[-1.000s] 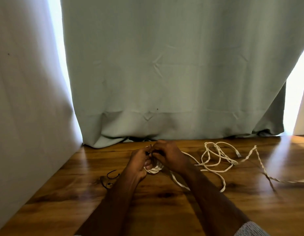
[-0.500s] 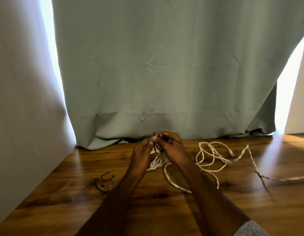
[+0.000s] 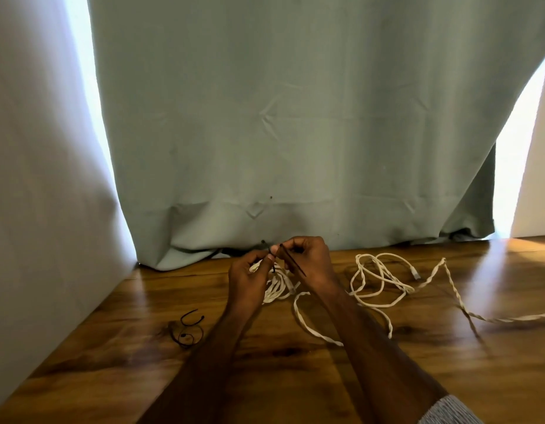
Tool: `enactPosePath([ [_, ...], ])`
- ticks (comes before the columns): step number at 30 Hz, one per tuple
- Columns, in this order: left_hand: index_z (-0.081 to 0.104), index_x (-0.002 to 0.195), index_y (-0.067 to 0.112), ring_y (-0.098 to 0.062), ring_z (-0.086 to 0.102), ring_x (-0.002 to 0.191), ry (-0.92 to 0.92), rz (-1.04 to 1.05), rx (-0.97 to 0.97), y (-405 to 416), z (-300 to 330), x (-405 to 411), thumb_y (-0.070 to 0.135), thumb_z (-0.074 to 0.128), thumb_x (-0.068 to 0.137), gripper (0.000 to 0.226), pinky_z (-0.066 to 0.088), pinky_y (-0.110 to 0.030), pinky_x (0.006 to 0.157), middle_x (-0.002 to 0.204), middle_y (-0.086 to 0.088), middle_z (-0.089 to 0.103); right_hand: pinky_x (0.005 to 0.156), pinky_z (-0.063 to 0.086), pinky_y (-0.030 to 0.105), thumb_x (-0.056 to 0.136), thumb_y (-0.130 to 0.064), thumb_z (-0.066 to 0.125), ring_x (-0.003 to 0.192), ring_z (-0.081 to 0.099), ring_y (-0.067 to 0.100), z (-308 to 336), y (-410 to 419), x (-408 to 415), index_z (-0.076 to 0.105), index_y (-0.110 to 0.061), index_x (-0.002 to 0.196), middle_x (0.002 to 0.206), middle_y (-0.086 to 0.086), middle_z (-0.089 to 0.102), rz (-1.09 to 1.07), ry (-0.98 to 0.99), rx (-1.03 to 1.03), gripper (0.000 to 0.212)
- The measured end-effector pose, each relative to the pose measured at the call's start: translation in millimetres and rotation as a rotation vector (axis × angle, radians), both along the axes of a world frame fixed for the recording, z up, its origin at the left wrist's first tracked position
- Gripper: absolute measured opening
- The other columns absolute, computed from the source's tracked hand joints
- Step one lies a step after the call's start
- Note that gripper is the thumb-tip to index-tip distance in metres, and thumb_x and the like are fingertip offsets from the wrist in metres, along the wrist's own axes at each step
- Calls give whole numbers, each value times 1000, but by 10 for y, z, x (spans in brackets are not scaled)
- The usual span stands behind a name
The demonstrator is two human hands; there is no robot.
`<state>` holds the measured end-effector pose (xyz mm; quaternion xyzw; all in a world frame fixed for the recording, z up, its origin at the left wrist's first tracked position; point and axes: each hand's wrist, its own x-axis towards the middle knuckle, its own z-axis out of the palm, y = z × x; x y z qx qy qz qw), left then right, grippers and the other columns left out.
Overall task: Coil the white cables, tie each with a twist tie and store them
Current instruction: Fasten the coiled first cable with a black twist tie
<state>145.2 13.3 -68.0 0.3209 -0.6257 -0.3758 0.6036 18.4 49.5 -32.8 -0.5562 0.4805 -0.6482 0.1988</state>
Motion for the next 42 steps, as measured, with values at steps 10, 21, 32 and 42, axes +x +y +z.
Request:
enactPosePath([
  [10,75,75,8,-21,69,71,166,34,174,103,108,-56,11,71,87,13,55,-36,63,75,-10,72,51,46,24,90,-23,75,50,56,12,14,88,41,73,-12,75,58,3,63,11,-146,-89,19],
  [21,77,71,13,-21,67,65,208,-111,308,191,18,-202,5,70,85,17,55,-32,61,72,-11,72,53,43,30,91,-16,74,56,50,25,-27,54,-33,69,-6,71,58,10,57,93,-279,-125,23],
  [32,68,79,6,-6,41,33,345,-61,419,105,6,27,5,56,94,19,28,-16,33,56,-6,51,67,54,31,82,-5,76,75,68,18,-87,43,152,80,-5,84,80,7,73,190,419,-240,4],
  [42,75,72,10,-28,55,68,396,-102,498,33,14,153,13,70,86,15,41,-30,58,75,-19,58,75,54,34,81,-6,71,85,68,20,-188,-8,170,78,-6,89,92,7,74,154,834,-370,11],
])
